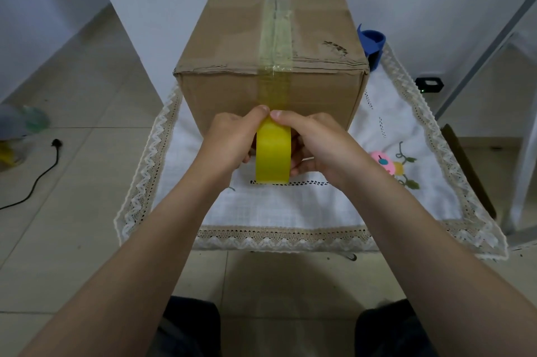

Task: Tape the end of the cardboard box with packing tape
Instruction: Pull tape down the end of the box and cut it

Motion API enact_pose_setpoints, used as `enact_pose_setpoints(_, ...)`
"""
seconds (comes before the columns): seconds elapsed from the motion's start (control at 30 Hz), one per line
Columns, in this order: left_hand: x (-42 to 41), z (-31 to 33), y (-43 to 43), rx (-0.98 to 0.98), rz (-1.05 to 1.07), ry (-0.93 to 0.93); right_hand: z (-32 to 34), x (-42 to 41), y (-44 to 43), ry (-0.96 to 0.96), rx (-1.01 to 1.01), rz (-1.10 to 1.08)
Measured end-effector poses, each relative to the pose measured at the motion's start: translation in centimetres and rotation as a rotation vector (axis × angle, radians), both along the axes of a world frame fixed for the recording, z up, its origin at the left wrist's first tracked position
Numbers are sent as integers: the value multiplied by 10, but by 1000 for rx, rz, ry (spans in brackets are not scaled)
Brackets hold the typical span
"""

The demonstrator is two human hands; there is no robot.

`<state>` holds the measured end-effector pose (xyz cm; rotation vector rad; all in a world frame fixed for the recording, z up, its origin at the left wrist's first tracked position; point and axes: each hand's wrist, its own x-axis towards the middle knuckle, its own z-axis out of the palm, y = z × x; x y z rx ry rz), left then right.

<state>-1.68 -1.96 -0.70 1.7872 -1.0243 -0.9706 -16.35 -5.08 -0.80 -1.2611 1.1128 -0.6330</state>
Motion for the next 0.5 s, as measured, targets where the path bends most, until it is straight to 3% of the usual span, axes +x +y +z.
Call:
enact_pose_setpoints(0.17, -3, -3, 11, 24, -32, 126, 1, -8, 1, 27, -41, 30)
enact_pose_setpoints(0.3, -6, -2, 14, 26, -33, 125, 5, -36, -4, 132, -76, 48)
enact_pose_setpoints(0.37, -10, 1, 16, 52, 11, 195, -4, -57, -10, 427, -237, -3)
enact_pose_setpoints(0.43, -14, 2, 16, 64, 18, 238, -19, -81, -19, 863, -418, -69)
enact_pose_setpoints(0.5, -17, 0, 16, 67, -5, 247, -30, -101, -22, 1130, -417, -103)
